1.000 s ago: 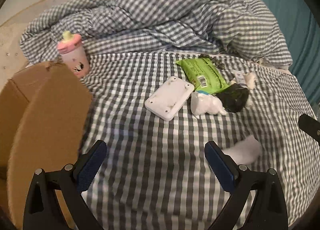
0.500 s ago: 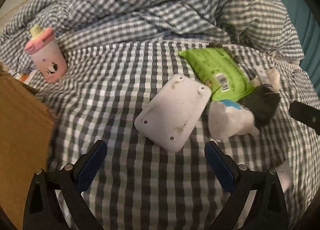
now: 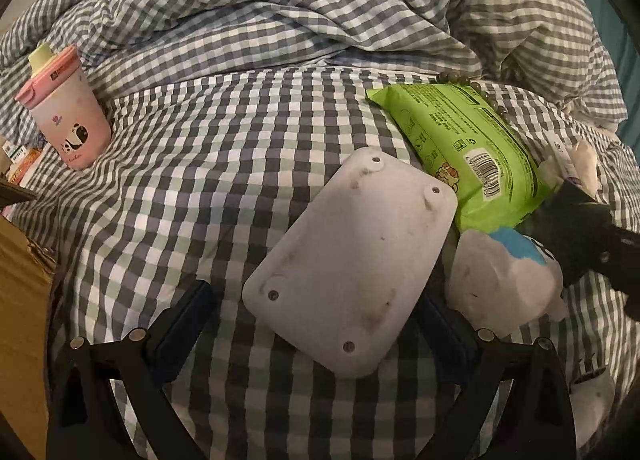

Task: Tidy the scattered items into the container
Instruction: 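Grasp the black jar with the right tool while the left grasps the white plastic tray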

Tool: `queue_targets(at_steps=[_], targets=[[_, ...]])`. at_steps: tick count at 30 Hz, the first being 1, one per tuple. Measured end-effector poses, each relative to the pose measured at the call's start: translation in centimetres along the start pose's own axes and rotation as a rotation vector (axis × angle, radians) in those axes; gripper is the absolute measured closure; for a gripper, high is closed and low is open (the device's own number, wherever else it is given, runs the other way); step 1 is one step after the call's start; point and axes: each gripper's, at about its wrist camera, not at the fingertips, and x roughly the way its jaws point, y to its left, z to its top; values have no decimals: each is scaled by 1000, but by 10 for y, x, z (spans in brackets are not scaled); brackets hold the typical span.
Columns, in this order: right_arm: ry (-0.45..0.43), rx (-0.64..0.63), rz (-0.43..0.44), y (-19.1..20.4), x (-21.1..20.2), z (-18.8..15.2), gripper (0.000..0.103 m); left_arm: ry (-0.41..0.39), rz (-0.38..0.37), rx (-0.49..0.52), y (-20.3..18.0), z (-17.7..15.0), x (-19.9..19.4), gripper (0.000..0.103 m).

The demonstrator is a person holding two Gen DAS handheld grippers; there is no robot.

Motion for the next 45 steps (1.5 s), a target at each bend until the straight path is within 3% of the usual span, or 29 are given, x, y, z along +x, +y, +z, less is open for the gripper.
queue_targets(at_steps=[3,4,5,10,21,29,34,39,41,43,45], targets=[[-2,4,-14,0,2,-1,19,-1,-17,14,-4,-1,-4,19],[-2,4,-12,-1,2,-2,33,-1,-21,24,-6,-2,-6,25],[-4,3,-13,-1,0,-2,40,0,-17,33,-8,-2,-7,26],[-7,24,37,-6,-13,-11,40,26,-26,30,-7,-4,-13,37],[-53,65,70,-20,-59,-29,40,34,-14,12,-7,-21,-42,44],[-81,81,87,-27,-87,-40,40,14,1,31,-9,-25,-70,44],[-88,87,90,-29,-94,-49,40,23,22,107,-22,-22,-51,44],[-73,102,86,-36,-92,-54,40,48,37,82,-22,-19,-28,42],[-71,103,83,-38,-91,-54,40,40,43,67,-21,-19,-25,38],[-72,103,85,-39,-90,-52,40,21,83,71,-24,-17,-25,23],[-72,105,89,-40,-89,-52,40,10,102,97,-31,-14,-25,19]])
